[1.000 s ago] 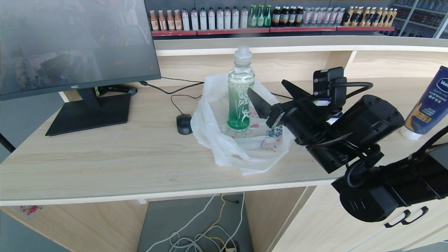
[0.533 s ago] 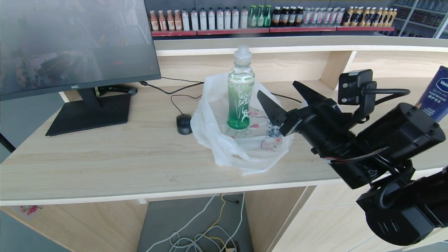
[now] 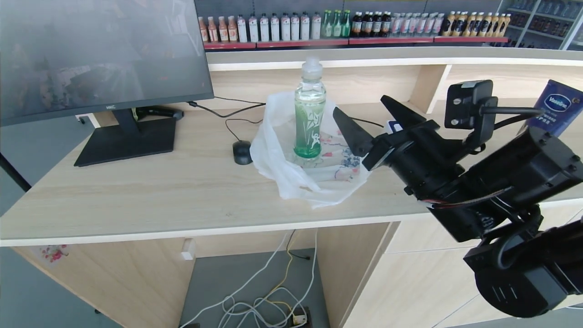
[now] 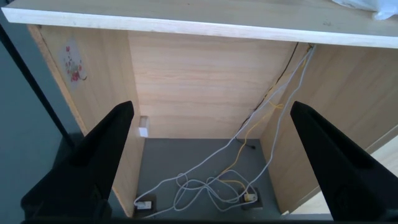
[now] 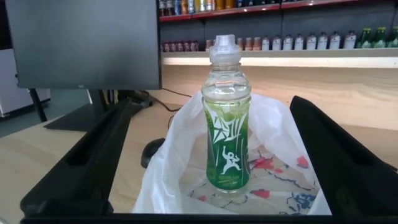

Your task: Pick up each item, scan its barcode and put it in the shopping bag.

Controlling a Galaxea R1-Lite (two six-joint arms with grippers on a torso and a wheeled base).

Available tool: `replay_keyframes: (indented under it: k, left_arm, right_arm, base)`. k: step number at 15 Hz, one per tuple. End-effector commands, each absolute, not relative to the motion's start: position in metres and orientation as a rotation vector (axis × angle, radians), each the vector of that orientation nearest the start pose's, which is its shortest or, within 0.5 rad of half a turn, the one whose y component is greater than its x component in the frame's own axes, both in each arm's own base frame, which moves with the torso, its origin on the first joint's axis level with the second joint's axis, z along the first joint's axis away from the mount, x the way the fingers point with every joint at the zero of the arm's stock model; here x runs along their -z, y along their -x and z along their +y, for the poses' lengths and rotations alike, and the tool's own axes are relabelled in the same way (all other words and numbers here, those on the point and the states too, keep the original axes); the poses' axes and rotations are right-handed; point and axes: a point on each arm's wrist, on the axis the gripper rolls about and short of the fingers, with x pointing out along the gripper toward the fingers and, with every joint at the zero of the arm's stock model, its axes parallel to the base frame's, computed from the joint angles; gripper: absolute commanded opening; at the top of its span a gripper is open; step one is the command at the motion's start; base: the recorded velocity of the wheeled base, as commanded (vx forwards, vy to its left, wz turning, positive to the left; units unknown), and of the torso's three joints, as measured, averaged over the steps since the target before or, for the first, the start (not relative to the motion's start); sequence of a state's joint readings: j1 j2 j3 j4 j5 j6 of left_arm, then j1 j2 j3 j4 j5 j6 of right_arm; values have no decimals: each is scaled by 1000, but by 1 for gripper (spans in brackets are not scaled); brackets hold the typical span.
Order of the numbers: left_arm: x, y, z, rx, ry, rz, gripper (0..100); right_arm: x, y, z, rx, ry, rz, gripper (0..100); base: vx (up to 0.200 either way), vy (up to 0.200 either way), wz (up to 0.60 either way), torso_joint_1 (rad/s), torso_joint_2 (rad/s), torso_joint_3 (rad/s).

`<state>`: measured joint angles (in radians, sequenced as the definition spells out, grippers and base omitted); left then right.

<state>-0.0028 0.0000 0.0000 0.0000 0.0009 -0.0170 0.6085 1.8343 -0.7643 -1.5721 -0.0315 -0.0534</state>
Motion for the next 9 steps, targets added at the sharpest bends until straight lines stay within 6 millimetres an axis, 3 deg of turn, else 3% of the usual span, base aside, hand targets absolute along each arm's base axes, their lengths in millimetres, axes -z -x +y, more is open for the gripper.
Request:
replay_keyframes:
  k: [1,2,9]
  left_arm:
    - [-75,23,0,2,17,0,100]
    - [-75,23,0,2,18,0,100]
    - [-75,23,0,2,18,0,100]
  right_arm:
    - [-216,-265,183,-551,-105,-481,100]
    - [-217,-265,183,-550,-105,-482,100]
    - [-208,-256,176,-550,-89,-436,100]
  base:
    - [0,0,0,0,0,0]
    - [0,0,0,0,0,0]
    - [0,-200,0,4,2,3]
